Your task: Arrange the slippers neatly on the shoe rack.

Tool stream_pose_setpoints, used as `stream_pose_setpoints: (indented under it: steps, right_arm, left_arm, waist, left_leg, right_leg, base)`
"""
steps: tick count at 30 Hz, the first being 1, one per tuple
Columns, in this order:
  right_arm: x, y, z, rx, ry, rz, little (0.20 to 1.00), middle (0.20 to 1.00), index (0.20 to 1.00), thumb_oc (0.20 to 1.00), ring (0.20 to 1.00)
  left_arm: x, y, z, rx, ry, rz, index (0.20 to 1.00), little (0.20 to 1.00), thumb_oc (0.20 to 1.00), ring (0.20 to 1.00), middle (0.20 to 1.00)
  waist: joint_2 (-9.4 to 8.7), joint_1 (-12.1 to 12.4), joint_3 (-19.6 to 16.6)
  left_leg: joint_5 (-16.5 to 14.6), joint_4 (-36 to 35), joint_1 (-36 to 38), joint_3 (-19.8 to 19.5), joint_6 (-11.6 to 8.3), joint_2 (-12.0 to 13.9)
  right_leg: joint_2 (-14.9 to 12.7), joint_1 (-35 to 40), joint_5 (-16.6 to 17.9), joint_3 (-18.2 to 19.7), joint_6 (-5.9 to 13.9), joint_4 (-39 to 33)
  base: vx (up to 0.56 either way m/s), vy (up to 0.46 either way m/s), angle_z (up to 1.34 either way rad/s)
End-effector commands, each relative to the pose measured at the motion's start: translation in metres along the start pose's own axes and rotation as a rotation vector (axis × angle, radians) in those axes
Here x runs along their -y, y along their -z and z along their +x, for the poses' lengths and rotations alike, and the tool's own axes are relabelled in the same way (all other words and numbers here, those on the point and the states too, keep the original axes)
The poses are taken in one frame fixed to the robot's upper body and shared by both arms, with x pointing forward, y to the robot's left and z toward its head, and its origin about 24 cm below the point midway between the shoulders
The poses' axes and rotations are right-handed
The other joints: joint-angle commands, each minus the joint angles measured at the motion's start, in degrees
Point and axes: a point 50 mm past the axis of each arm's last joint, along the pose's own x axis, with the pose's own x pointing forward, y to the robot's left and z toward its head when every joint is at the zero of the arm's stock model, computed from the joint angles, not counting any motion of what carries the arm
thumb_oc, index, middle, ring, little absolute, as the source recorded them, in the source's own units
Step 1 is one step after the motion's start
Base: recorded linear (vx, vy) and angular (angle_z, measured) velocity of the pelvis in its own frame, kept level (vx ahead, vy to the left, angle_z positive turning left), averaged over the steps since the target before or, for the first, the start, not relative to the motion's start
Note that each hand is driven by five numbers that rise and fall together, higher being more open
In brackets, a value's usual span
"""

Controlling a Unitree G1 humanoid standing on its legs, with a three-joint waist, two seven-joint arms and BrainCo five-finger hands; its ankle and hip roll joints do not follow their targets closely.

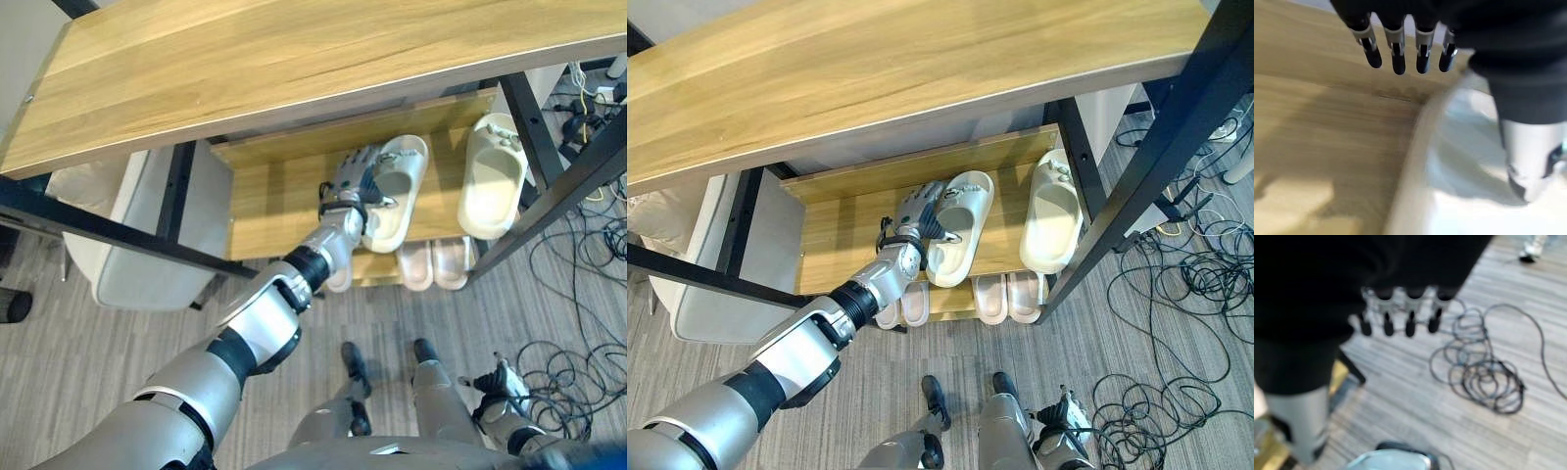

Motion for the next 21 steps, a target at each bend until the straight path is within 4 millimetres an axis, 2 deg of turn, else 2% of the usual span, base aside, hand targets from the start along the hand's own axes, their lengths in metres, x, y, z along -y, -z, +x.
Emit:
stream_pose_setpoints:
  steps: [1,8,9,13,21]
  right_arm:
    - [0.012,0.009,0.005,-0.036,0.042,-0.003,1.0,1.0,1.0,1.0,1.0]
    - [0.01,0.012,0.004,-0.068,0.031,0.021,1.0,1.0,1.0,1.0,1.0]
    - [0.009,0.013,0.003,-0.085,0.028,0.029,1.0,1.0,1.0,1.0,1.0]
    - [0.004,0.013,0.001,-0.102,0.004,0.044,1.0,1.0,1.0,1.0,1.0]
    - [0.001,0.004,0.002,-0.08,-0.013,0.035,1.0,1.0,1.0,1.0,1.0]
  left_arm:
    - [-0.028,0.007,0.011,-0.033,-0.101,-0.133,1.0,1.0,1.0,1.0,1.0]
    - [-0.048,0.03,0.008,-0.061,-0.091,-0.277,1.0,1.0,1.0,1.0,1.0]
    - [-0.048,0.038,0.0,-0.06,-0.037,-0.318,1.0,1.0,1.0,1.0,1.0]
    - [-0.026,0.061,-0.023,-0.053,0.165,-0.312,1.0,1.0,1.0,1.0,1.0]
    - [0.004,0.07,-0.048,-0.045,0.342,-0.288,1.0,1.0,1.0,1.0,1.0]
  waist:
    - [0.35,-0.1,0.3]
    - [0.56,1.5,-0.6]
    - [0.75,2.4,-0.7]
    - [1.0,3.4,-1.0]
    - [1.13,3.8,-1.0]
  left_leg:
    - [-8.5,0.2,6.5,-3.4,-3.05,-1.4]
    - [-8.0,0.2,8.1,-4.9,-3.36,-1.4]
    - [-8.0,0.2,8.9,-5.5,-3.4,-1.5]
    - [-7.9,0.2,9.8,-6.1,-3.5,-1.5]
    - [-7.9,0.2,9.2,-6.0,-3.31,-1.4]
  right_leg:
    - [-3.8,7.9,7.5,-0.6,3.17,-16.4]
    - [-3.7,11.1,7.1,-2.6,2.97,-16.9]
    - [-3.9,12.2,6.9,-3.2,2.98,-17.1]
    - [-4.0,13.6,6.7,-3.9,2.86,-17.6]
    - [-4.0,12.7,7.1,-3.9,2.85,-17.5]
  base:
    - [0.01,-0.03,0.01]
    - [0.01,-0.044,0.13]
    - [0.0,-0.031,0.14]
    - [0.0,-0.02,0.14]
    - [-0.01,0.0,0.04]
